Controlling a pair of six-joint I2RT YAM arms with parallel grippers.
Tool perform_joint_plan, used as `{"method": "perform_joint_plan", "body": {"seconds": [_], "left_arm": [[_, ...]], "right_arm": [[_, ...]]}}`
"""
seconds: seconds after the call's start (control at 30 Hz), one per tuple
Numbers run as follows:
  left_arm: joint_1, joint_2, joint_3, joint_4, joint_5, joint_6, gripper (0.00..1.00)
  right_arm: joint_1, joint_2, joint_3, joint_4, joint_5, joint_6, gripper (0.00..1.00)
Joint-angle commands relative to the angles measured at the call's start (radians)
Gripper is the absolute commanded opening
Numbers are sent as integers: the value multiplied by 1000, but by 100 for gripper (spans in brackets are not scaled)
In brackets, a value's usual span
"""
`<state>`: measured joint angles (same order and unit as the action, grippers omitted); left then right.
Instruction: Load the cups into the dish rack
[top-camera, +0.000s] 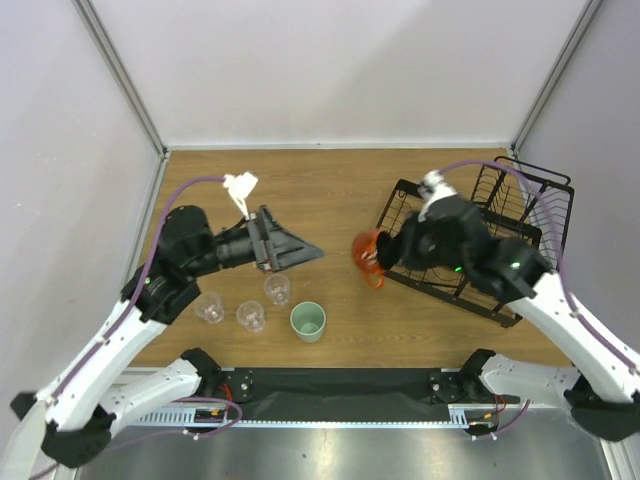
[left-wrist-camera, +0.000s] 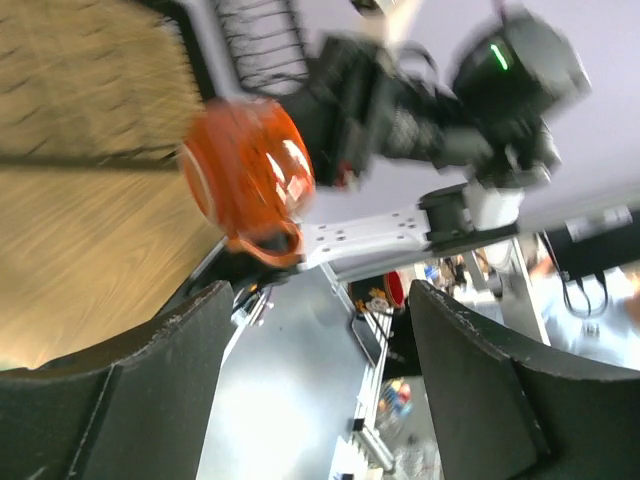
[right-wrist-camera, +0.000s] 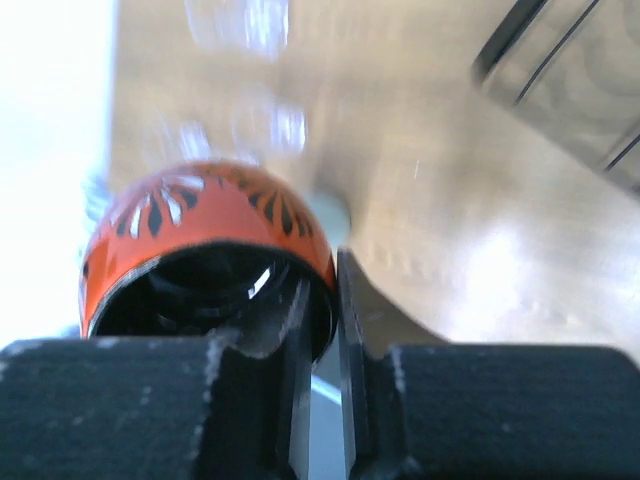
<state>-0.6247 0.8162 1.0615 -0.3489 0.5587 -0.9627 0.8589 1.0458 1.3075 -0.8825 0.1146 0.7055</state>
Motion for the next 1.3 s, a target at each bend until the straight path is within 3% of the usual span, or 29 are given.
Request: {"method": "perform_joint_plan", "body": {"seconds": [0.0,0.13,0.2,0.33,0.53,0.73,1.07,1.27], "left_arm": [[-116,43,95,188,-126,74,79],[-187,131,84,316,-105,53,84],[-242,170,109,346,-106,61,94],[-314,210,143,385,-144,87,97],[-343,213,51,543,-157,9,97],[-401,294,-17,786,-187,-128,89],[-452,432,63,864,-190,-217,66],[-469,497,64,972,-178,-278,58]], "right_arm": [[-192,-62,78,-7,-238,-26,0],[-391,-107,133,0,-484,-26,0],[-467,-131,137,19,-634,1,0],[-650,-165,115,83,-838,52,0],[-730,-245,-41,328,-1006,230,0],[-729,-288,-68,367,-954,243,0],[-727,-346,-70,337,-817,160,0],[-727,-360,-88,323,-797,114,0]]}}
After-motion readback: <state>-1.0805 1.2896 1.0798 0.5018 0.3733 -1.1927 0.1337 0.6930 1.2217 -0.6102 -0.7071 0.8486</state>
